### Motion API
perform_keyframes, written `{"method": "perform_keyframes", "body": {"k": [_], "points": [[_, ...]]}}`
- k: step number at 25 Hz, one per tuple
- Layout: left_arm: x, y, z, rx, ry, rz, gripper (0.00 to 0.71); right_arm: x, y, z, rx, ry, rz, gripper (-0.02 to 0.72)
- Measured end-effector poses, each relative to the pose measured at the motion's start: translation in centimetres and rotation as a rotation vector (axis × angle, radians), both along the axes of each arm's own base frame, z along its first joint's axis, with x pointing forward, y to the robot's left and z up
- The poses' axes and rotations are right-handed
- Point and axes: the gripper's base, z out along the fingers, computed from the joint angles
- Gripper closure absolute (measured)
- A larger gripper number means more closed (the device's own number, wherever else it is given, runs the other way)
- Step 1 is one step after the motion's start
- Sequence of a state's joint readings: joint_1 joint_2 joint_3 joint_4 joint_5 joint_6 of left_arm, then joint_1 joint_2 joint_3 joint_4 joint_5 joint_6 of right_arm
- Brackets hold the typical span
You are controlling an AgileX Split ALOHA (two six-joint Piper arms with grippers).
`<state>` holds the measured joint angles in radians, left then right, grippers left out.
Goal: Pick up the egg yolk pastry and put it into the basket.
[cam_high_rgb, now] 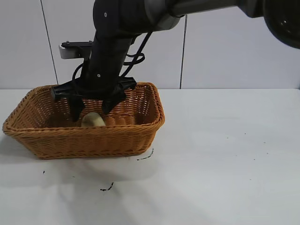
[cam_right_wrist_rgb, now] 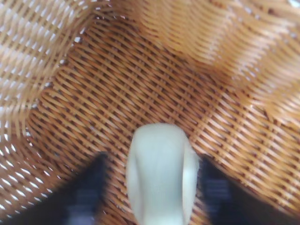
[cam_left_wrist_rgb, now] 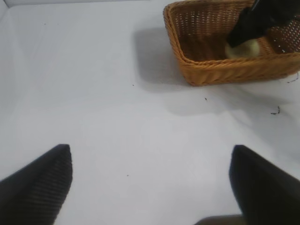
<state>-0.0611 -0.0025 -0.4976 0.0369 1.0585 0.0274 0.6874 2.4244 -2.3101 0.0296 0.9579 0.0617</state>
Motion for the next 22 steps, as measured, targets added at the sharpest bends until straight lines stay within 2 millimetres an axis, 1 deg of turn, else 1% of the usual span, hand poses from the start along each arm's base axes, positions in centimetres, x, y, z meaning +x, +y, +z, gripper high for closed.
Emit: {"method": "perform_keyframes", "body": {"k": [2, 4, 7, 10, 12, 14, 17, 20, 22], "points": [[0.0, 0.0, 0.0, 0.000, 0.000, 0.000, 0.017, 0.4, -1.0, 2.2, 0.004, -0.023, -0.017, 0.025], [0.0, 0.0, 0.0, 0.000, 0.000, 0.000, 0.017, 1.2, -2.5, 3.7, -0.007, -0.039, -0.046, 0.023], [0.0, 0.0, 0.0, 0.000, 0.000, 0.000, 0.017, 3.3, -5.8, 4.0, -0.026, -0.035, -0.119, 0.019], [0.0, 0.0, 0.0, 0.000, 0.000, 0.000, 0.017, 5.7, -10.6, 3.8, -0.056, -0.005, -0.219, 0.018], [0.0, 0.0, 0.0, 0.000, 0.000, 0.000, 0.017, 6.9, -13.9, 3.7, -0.077, 0.023, -0.286, 0.018], [0.0, 0.0, 0.0, 0.000, 0.000, 0.000, 0.017, 7.9, -17.4, 3.5, -0.099, 0.062, -0.354, 0.018], [0.0, 0.0, 0.0, 0.000, 0.000, 0.000, 0.017, 9.2, -22.4, 3.4, -0.108, 0.078, -0.453, 0.018], [0.0, 0.0, 0.0, 0.000, 0.000, 0.000, 0.017, 10.0, -26.2, 3.4, -0.107, 0.081, -0.527, 0.018], [0.0, 0.0, 0.0, 0.000, 0.000, 0.000, 0.017, 10.3, -28.2, 3.5, -0.106, 0.082, -0.565, 0.018]]}}
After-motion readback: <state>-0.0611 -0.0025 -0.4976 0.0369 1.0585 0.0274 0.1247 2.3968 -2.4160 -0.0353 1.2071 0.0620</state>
